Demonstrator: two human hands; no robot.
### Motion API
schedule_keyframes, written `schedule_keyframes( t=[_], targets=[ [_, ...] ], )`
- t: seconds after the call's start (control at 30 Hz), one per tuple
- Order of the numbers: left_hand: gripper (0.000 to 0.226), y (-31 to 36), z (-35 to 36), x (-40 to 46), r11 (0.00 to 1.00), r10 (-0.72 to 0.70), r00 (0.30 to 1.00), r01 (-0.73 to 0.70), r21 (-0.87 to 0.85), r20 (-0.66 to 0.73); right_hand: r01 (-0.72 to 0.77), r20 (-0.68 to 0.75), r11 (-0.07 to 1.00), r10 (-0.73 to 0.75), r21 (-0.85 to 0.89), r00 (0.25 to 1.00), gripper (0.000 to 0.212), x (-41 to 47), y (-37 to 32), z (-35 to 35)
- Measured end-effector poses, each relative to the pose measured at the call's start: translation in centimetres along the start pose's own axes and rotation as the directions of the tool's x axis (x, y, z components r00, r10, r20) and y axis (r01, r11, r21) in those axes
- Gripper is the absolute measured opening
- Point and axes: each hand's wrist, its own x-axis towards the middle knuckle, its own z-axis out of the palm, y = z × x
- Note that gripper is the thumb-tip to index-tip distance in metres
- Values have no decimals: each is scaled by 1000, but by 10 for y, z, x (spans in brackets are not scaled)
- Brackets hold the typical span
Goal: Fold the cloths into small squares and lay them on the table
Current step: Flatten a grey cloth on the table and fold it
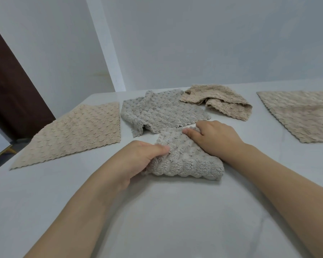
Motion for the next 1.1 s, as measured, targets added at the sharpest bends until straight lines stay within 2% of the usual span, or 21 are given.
schedule_keyframes(
  t=[0.07,0.17,0.27,0.37,0.47,0.57,0.7,0.83,0.9,0.97,1.0,1.07,1.1],
  targets=[
    [52,0,-3,-3,997,-11,999,8,82,35,-6,-2,1000,6,-1,1000,49,0,-1,-1],
    [28,1,-3,-6,994,17,1000,-20,110,24,-15,12,1000,15,4,1000,49,0,-1,-2],
    [19,3,1,-6,997,50,999,-50,57,-5,-27,21,1000,27,3,999,49,1,-1,-2],
    [27,1,-2,-4,995,52,999,-52,85,-4,-41,37,999,41,7,998,50,1,-1,-4],
    [34,-8,-9,3,971,17,999,-8,237,-39,-41,47,999,42,-4,998,51,0,-3,-5],
    [41,-13,-8,5,904,-14,989,75,421,-147,-31,78,999,34,-31,996,53,0,-3,-4],
    [45,-4,-3,-3,778,59,976,85,622,-208,-28,100,999,26,26,995,56,-3,-4,-8],
    [38,4,-1,-9,673,68,974,116,731,-217,23,128,999,-29,46,991,34,-5,-3,-12],
    [24,6,5,-14,550,217,937,114,827,-274,-3,139,998,-7,67,990,29,-3,-1,-11],
    [23,6,17,-19,443,445,862,23,896,-242,-26,130,996,15,84,991,30,-1,1,-8],
    [27,5,25,-22,428,541,827,-112,897,-155,-30,124,996,19,89,992,30,-1,2,-6],
    [25,3,44,-27,480,611,788,-441,758,71,-29,107,992,16,122,994,30,-1,3,-6],
    [17,3,52,-29,510,625,769,-530,678,131,-27,98,991,14,132,995,30,-1,3,-6]
  ],
)
